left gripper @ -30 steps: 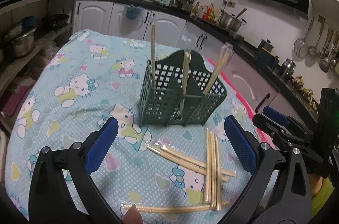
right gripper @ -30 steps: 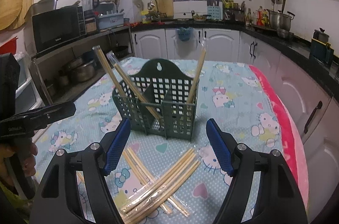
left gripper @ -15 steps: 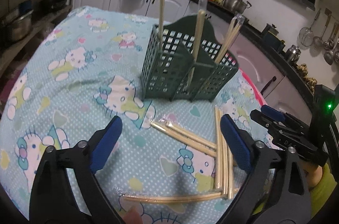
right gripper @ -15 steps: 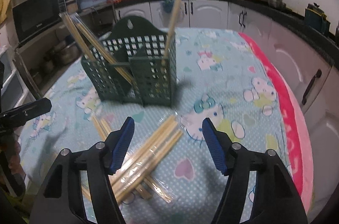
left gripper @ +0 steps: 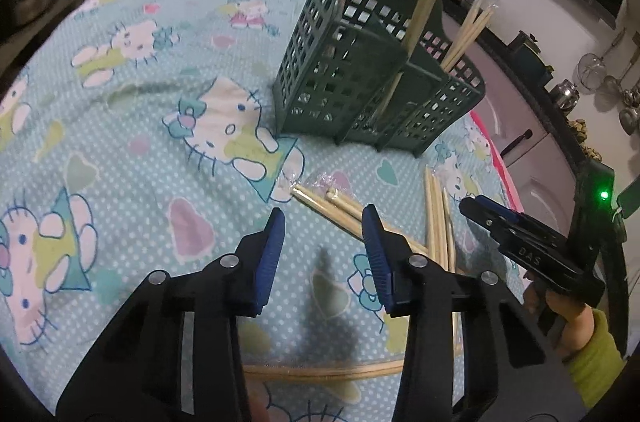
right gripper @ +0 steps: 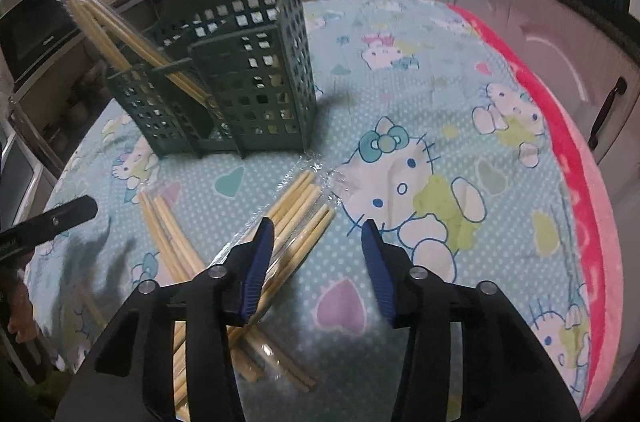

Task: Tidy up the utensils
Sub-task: 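Close the left gripper on a wrapped chopstick while the right gripper grasps another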

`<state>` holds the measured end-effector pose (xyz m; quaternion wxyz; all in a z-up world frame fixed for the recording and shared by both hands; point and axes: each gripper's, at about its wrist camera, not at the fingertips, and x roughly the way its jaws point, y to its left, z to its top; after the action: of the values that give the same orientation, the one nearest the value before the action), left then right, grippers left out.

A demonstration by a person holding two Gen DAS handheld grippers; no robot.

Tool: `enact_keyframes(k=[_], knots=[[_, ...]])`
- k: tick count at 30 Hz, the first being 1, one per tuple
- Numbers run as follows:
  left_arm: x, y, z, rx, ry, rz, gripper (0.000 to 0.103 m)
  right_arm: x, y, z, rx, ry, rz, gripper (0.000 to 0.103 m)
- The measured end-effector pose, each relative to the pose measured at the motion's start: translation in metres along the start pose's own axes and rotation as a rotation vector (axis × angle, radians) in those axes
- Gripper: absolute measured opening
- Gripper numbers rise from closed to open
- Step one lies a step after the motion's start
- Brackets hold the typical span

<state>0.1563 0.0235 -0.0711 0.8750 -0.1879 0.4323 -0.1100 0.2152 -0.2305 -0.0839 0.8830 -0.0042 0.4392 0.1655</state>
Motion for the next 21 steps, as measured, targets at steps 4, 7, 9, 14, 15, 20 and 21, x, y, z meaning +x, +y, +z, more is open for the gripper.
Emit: enact_keyframes(k=[4, 7, 9, 14, 15, 20, 21], knots=[[0.009, 0.002, 0.001, -0.022, 0.025, -0.011, 0.029, 0.014, -0.001, 0.005, 0.019, 0.024, -0.004, 0.038], [0.017, 0.004, 0.001, -0.036, 0.038, -0.014, 0.029, 0.021, -0.002, 0.008, 0.028, 0.037, -0.013, 0.036], [0.023, 0.006, 0.003, -0.054, 0.049, -0.023, 0.027, 0.025, -0.004, 0.009, 0.034, 0.046, -0.02, 0.035], [0.038, 0.017, 0.01, -0.112, 0.071, -0.037, 0.025, 0.032, -0.013, 0.011, 0.062, 0.062, -0.024, 0.029], [0.04, 0.018, 0.011, -0.121, 0.073, -0.036, 0.025, 0.032, -0.013, 0.011, 0.066, 0.064, -0.023, 0.029], [0.051, 0.033, 0.019, -0.193, 0.09, -0.054, 0.023, 0.036, -0.017, 0.015, 0.079, 0.074, -0.017, 0.029], [0.053, 0.035, 0.02, -0.204, 0.093, -0.056, 0.022, 0.038, -0.017, 0.015, 0.079, 0.076, -0.019, 0.028]])
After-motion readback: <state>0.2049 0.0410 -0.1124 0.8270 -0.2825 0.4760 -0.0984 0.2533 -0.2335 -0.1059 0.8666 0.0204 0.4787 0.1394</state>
